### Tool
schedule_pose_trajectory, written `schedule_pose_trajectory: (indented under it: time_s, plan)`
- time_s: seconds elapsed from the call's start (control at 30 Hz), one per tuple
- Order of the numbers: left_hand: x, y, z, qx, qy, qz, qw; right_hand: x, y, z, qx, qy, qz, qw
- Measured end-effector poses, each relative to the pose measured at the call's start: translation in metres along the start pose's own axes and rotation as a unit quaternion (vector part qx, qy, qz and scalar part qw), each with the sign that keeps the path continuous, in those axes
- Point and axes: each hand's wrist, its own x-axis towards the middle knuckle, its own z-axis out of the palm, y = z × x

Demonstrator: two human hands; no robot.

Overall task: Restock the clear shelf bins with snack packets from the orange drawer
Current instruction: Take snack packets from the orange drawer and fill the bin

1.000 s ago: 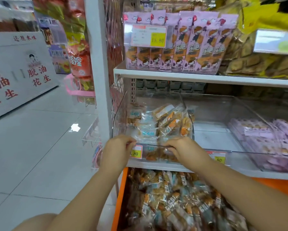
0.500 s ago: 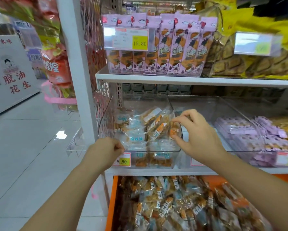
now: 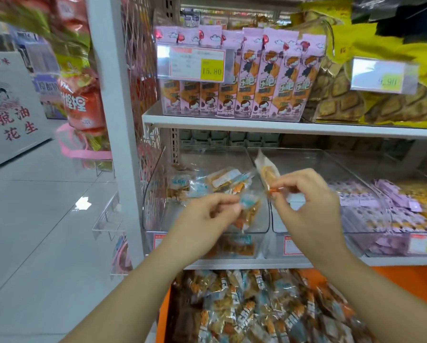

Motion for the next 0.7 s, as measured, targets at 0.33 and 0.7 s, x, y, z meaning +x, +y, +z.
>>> schedule_pose_trajectory:
  time_s: [0.33, 0.7]
  plan:
    - [-0.013, -0.021, 0.004, -0.337, 0.077, -0.154, 0.925, -0.048, -0.01, 0.042, 0.086, -0.229, -0.165, 0.955]
    - [-0.01, -0.042, -0.044, 0.233, 0.162, 0.133, 0.95, -0.037, 0.04, 0.043, -0.18, -0.245, -0.116, 0.946]
